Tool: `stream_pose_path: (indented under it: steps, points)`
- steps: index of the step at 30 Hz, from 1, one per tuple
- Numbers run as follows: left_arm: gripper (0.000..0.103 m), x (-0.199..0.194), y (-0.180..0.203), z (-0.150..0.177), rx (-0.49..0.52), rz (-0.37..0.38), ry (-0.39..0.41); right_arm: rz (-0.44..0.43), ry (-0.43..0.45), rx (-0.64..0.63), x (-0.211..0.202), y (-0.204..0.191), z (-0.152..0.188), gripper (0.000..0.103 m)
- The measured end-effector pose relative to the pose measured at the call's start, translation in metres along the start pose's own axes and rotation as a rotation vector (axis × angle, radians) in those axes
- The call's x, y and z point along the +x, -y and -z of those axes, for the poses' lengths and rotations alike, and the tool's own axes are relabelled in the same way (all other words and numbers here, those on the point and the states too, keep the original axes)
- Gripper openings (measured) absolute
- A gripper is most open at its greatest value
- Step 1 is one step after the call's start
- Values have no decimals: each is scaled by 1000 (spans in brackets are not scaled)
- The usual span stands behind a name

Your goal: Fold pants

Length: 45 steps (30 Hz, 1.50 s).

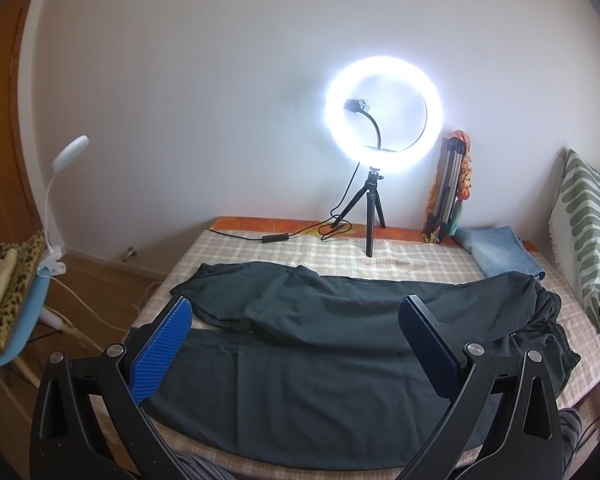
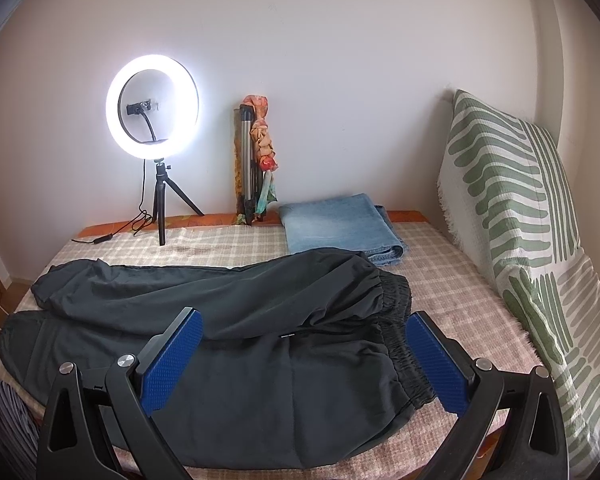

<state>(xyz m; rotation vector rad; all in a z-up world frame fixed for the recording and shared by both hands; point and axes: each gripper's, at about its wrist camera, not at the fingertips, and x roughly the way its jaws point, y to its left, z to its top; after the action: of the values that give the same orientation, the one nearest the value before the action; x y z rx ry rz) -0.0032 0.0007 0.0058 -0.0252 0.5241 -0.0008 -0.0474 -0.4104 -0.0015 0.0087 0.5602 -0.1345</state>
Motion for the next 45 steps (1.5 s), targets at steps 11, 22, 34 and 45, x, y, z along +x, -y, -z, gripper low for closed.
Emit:
stream_pose_path:
  steps: [11,22,34,45]
  points:
    - [103,-1,-1,0,-4,3,0,0,1,1,0,0,0,103]
    - [103,-2,-1,0,-6,4,0,-1,2,2,0,0,0,103]
    - [103,-1,0,-1,-12,6,-4,-1,9,5,-1,-2,-1,103]
    - [103,0,-4,0,-23,10,-9,-4,11,7,-2,-4,-1,103]
